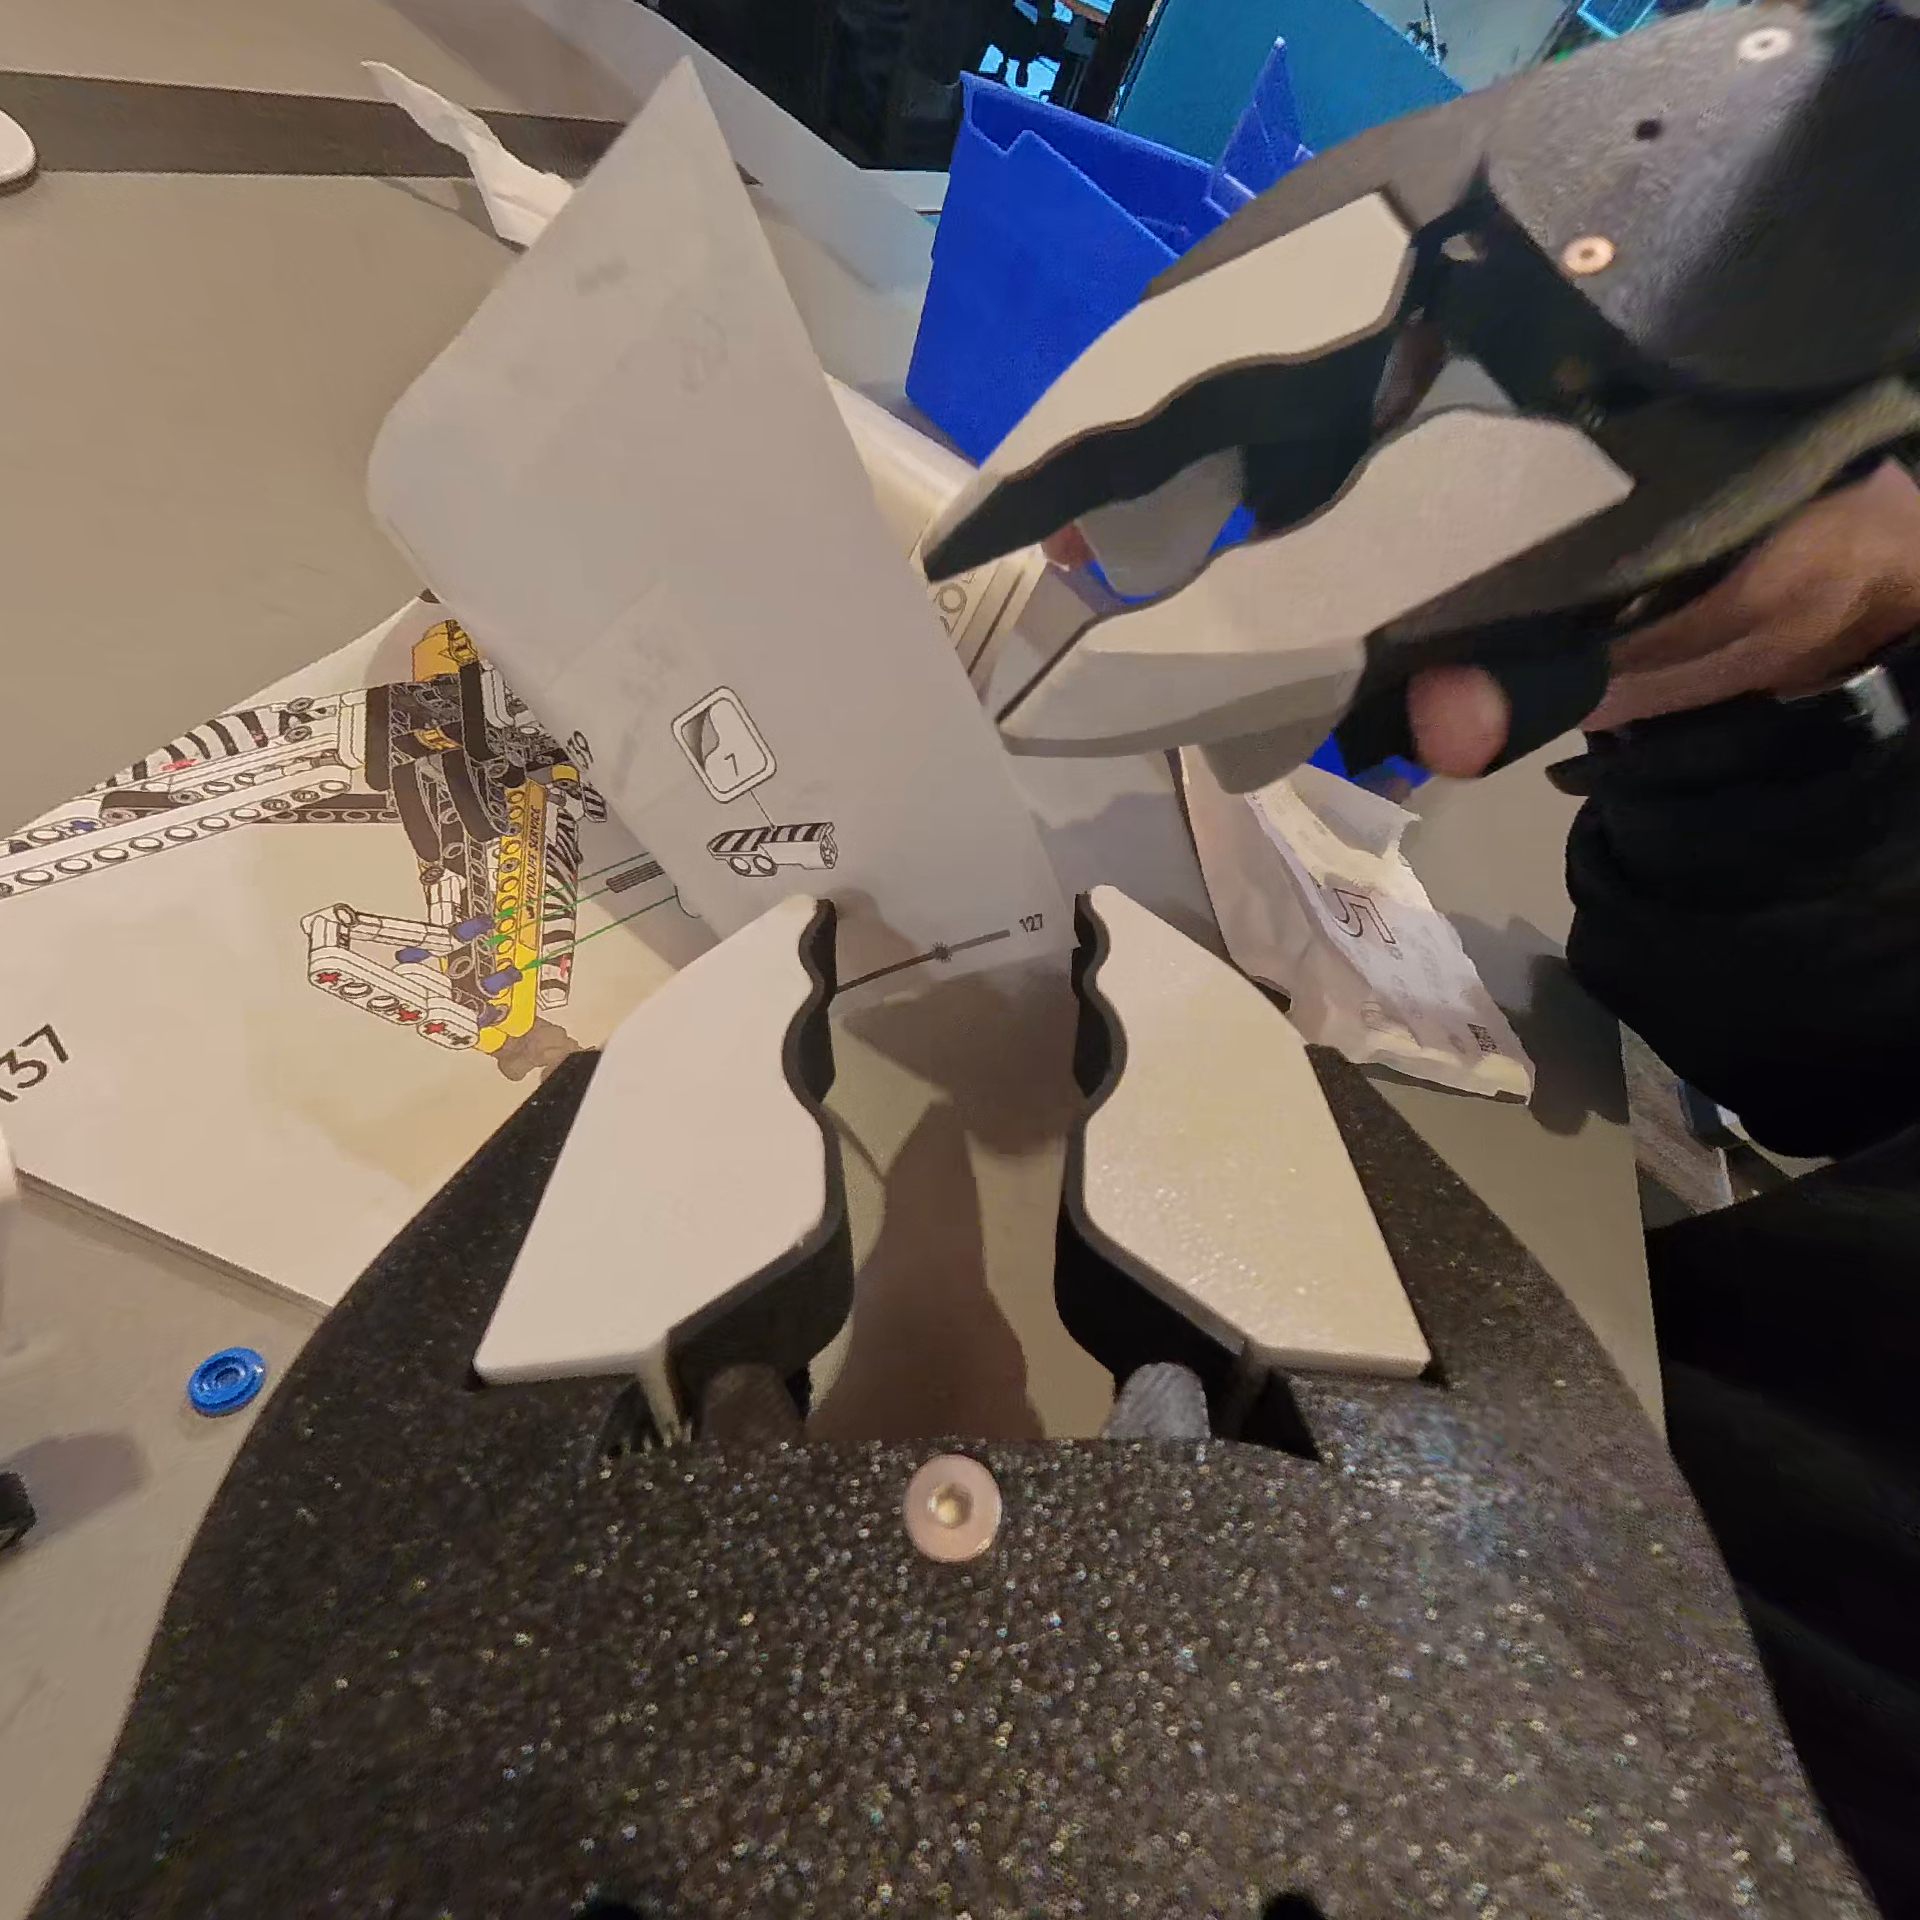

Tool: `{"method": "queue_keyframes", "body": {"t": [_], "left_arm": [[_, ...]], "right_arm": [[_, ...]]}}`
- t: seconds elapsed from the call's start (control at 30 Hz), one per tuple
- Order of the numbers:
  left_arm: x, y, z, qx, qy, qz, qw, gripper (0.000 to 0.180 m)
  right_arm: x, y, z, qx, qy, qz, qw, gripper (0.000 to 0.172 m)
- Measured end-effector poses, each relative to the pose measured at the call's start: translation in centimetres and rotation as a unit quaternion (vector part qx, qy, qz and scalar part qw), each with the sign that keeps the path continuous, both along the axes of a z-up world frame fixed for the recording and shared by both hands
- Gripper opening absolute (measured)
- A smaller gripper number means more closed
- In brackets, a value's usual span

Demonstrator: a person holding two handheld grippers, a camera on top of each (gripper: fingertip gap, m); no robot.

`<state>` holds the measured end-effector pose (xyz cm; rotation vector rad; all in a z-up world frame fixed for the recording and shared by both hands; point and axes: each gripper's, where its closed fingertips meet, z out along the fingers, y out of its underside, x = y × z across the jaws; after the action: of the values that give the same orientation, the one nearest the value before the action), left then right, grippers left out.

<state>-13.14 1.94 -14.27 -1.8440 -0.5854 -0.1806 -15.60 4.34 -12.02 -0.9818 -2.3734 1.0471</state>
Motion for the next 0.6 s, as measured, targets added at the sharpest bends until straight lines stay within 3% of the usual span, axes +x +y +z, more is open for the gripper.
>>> {"method": "queue_keyframes", "body": {"t": [0.13, 0.37, 0.47, 0.57, 0.6], "left_arm": [[0.2, 0.2, -0.2, -0.011, 0.014, -0.003, 1.0, 0.045], [0.4, 0.4, -0.4, -0.028, 0.04, -0.003, 0.999, 0.045], [0.5, 0.4, -0.4, -0.031, 0.045, -0.005, 0.999, 0.045], [0.7, 0.3, -0.4, -0.031, 0.049, -0.007, 0.998, 0.045], [0.7, 0.2, -0.4, -0.032, 0.05, -0.007, 0.998, 0.046]], "right_arm": [[0.9, -1.5, 1.0, -0.147, -0.09, 0.007, 0.985, 0.044], [0.3, -2.5, -0.3, -0.183, -0.144, -0.028, 0.972, 0.045], [-0.3, -2.3, -0.1, -0.198, -0.141, -0.044, 0.969, 0.028], [-1.0, -1.5, 0.8, -0.203, -0.122, -0.054, 0.97, 0.0], [-1.2, -1.1, 1.1, -0.201, -0.117, -0.055, 0.971, 0.0]]}}
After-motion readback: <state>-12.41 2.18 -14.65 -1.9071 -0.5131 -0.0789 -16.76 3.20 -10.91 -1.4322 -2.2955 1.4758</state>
